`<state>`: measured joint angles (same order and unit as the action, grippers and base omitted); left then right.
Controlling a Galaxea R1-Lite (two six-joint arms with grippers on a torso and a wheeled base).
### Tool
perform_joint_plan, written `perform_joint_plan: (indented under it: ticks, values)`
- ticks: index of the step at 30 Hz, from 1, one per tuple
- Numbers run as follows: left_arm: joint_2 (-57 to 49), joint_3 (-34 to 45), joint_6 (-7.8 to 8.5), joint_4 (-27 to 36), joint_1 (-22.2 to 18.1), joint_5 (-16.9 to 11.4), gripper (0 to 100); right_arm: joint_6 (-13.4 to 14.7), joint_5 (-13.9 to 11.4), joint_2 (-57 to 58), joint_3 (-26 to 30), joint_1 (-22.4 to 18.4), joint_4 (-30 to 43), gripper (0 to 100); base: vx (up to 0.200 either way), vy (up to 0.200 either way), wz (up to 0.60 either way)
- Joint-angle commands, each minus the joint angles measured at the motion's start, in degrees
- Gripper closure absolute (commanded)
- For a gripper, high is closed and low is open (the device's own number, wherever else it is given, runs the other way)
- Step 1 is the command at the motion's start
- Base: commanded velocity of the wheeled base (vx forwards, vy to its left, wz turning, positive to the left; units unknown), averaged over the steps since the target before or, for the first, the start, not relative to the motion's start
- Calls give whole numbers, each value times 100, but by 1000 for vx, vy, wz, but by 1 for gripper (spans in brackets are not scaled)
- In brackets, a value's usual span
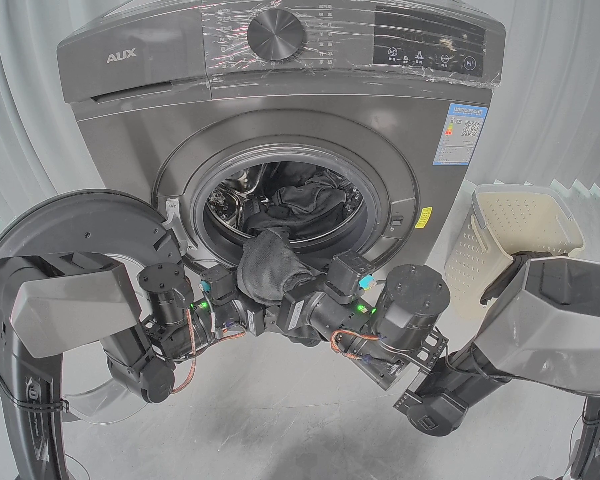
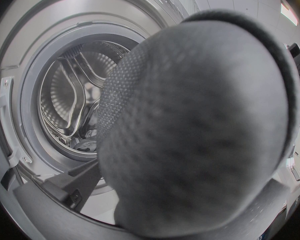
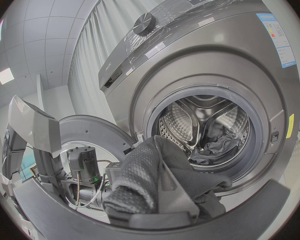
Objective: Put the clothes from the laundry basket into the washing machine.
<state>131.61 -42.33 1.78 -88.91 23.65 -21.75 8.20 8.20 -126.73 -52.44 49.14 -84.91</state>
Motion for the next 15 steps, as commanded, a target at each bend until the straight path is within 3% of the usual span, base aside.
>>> perform_joint_plan:
  ticks: [1,4,11,15]
  values:
    - [172,-171,-11,-13,-18,21,100,-3,-3,61,85,8,1,100,0,0,0]
    - [163,-197,-20,-13,-27,48,100,6,-3,114,182,8,-35,100,0,0,0]
    - [31,-417,-327,-13,-97,329,100,6,6,263,736,-221,18,100,0,0,0]
    - [-118,-382,-380,-13,-124,355,100,6,111,228,999,-344,27,100,0,0,0]
